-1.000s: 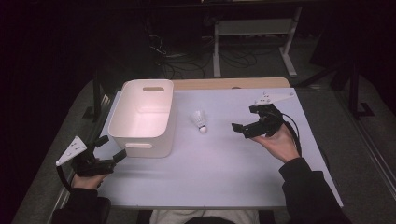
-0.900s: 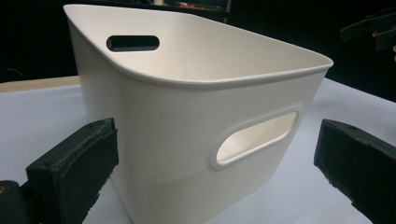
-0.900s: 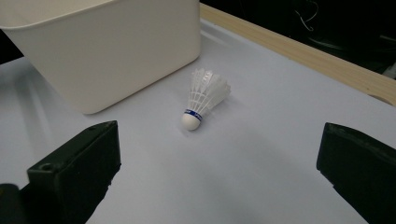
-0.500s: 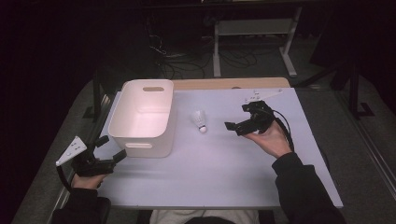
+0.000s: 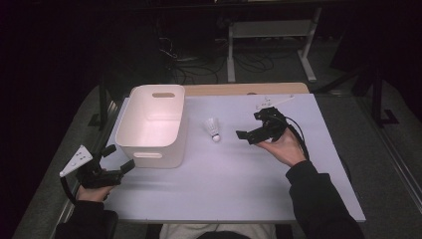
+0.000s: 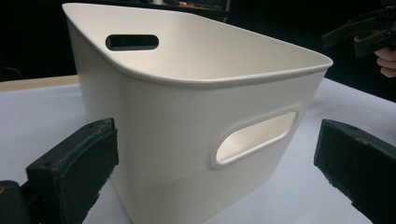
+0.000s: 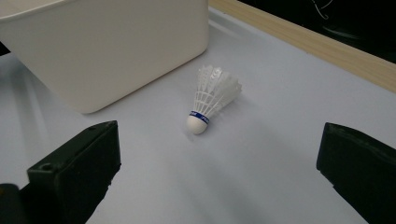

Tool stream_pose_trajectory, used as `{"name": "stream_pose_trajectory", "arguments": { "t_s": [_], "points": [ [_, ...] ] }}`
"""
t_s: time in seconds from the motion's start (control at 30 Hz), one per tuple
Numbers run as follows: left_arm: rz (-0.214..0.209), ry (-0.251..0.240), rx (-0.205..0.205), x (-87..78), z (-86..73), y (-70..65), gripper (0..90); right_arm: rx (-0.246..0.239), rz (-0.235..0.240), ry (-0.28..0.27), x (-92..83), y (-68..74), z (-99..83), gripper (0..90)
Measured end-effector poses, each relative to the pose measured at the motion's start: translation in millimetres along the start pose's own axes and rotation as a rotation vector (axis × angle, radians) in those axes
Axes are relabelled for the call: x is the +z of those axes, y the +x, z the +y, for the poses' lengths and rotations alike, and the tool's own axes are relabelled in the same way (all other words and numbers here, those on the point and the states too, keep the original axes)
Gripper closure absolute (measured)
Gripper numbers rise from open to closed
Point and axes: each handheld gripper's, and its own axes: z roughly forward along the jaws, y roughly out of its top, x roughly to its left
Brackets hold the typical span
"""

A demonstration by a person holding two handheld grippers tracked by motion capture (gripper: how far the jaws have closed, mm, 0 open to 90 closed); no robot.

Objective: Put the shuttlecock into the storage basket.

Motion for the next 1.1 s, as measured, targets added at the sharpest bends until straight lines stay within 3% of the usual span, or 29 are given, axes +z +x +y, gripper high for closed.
{"name": "stream_pose_trajectory", "arguments": {
  "t_s": [0.37, 0.93, 1.1],
  "points": [
    [-0.001, -0.002, -0.003, 0.0, -0.1, 0.2, 0.0, -0.008, 0.009, 0.024, 10.7, -0.9, 5.7, 0.0],
    [-0.004, -0.002, -0.004, 0.0, -0.2, 0.5, 0.0, -0.053, 0.014, 0.062, 38.0, 3.8, 30.3, 0.0],
    [-0.005, -0.003, -0.005, 0.1, -0.2, 0.5, 0.0, -0.037, 0.014, 0.070, 44.3, -0.5, 32.9, 0.0]
  ]
}}
